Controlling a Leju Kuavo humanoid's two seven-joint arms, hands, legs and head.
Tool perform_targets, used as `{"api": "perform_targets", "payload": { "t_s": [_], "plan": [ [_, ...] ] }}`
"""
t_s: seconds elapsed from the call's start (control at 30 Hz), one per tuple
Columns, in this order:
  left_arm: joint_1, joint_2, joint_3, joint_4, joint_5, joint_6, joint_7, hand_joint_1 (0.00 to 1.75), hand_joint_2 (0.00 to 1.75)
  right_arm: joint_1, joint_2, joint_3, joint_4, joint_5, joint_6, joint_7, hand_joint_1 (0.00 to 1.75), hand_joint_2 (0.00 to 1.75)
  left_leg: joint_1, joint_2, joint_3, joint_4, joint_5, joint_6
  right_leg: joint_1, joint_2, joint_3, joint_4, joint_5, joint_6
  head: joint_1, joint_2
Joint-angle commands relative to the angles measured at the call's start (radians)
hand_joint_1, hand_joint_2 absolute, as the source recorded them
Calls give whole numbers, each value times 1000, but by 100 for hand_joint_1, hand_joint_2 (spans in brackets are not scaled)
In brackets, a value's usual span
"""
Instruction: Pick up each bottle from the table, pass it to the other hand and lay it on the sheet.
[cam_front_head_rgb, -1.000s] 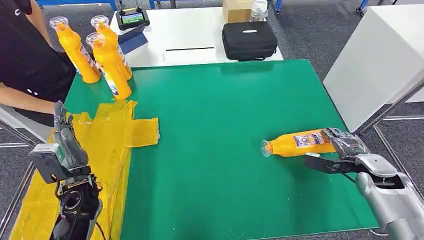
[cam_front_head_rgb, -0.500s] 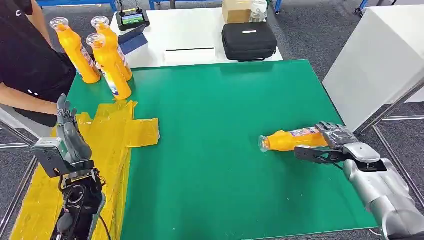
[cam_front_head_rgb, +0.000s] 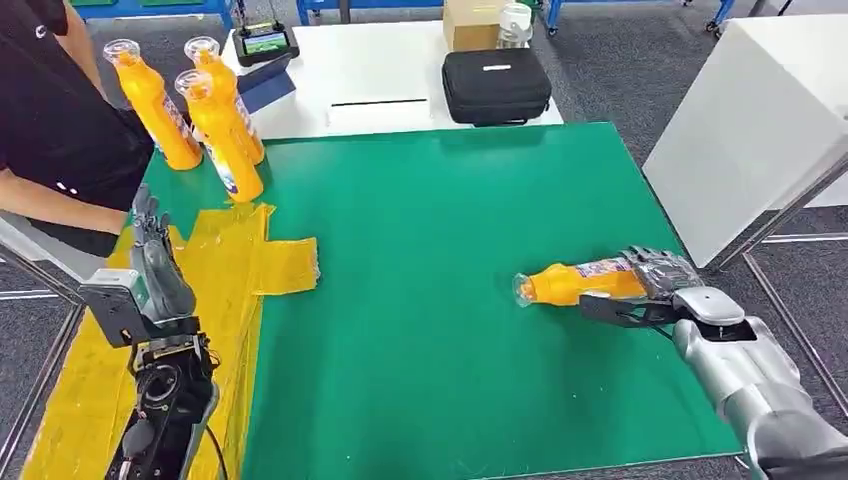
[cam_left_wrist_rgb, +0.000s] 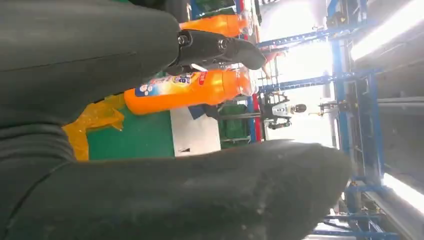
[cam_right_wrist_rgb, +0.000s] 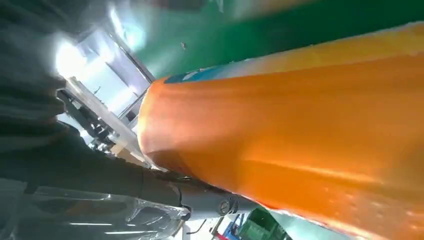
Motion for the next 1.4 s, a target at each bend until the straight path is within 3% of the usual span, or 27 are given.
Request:
{"api": "perform_targets", "payload": {
  "t_s": [0.03, 0.73, 0.77, 0.8, 0.83, 1.0, 1.03, 1.07, 1.2, 1.4],
  "plan": [
    [-72, -2, -53, 95, 18, 10, 2, 0, 0, 66, 82, 67, 165, -2, 24, -29, 175, 175, 2, -3, 4, -1, 0, -1, 2, -4, 6, -3, 0, -1, 0, 0],
    [-67, 5, -58, 88, 18, 21, 3, 0, 0, 79, 91, 75, 186, -3, 37, -40, 175, 175, 3, -3, 13, -2, -1, -1, 3, -4, 16, -6, 0, -1, -2, 0],
    [-69, 4, -60, 88, 18, 21, 3, 0, 0, 85, 90, 76, 188, -3, 37, -39, 162, 175, 3, -4, 13, -3, -1, -2, 3, -4, 16, -7, 0, -1, -2, 0],
    [-72, 5, -63, 92, 18, 23, 1, 0, 0, 86, 89, 78, 189, -3, 44, -39, 9, 175, 3, -3, 14, -2, -1, -1, 3, -4, 16, -6, 0, -1, -2, 0],
    [-72, 6, -65, 93, 19, 25, 0, 0, 0, 87, 88, 80, 191, -3, 51, -39, 0, 175, 3, -3, 14, -2, -2, -1, 3, -3, 16, -5, -1, -1, -2, 0],
    [-79, 10, -80, 101, 28, 33, -4, 0, 0, 83, 77, 98, 205, -4, 85, -51, 0, 175, 4, -3, 16, -3, -2, -2, 3, -3, 18, -7, 0, -1, -2, 0],
    [-82, 10, -82, 104, 30, 34, -4, 0, 0, 86, 77, 98, 206, -7, 89, -52, 58, 175, 4, -2, 19, -2, -4, -3, 4, -1, 20, -7, -1, -1, -2, 0],
    [-83, 11, -84, 105, 30, 34, -4, 0, 0, 89, 77, 98, 206, -8, 92, -53, 175, 175, 4, -3, 19, -2, -4, -2, 4, -2, 20, -8, -1, -1, -2, 0],
    [-105, 13, -87, 122, 35, 41, -5, 0, 0, 76, 85, 106, 212, -8, 108, -55, 175, 175, 5, -3, 23, -2, -10, 0, 5, -3, 15, -10, -6, 0, -2, 0],
    [-96, 21, -81, 120, 40, 53, -12, 0, 0, 60, 98, 114, 219, -6, 121, -57, 175, 175, 4, -1, 32, -3, -12, 2, 5, -1, 25, -11, -8, 2, -1, 0]
  ]
}}
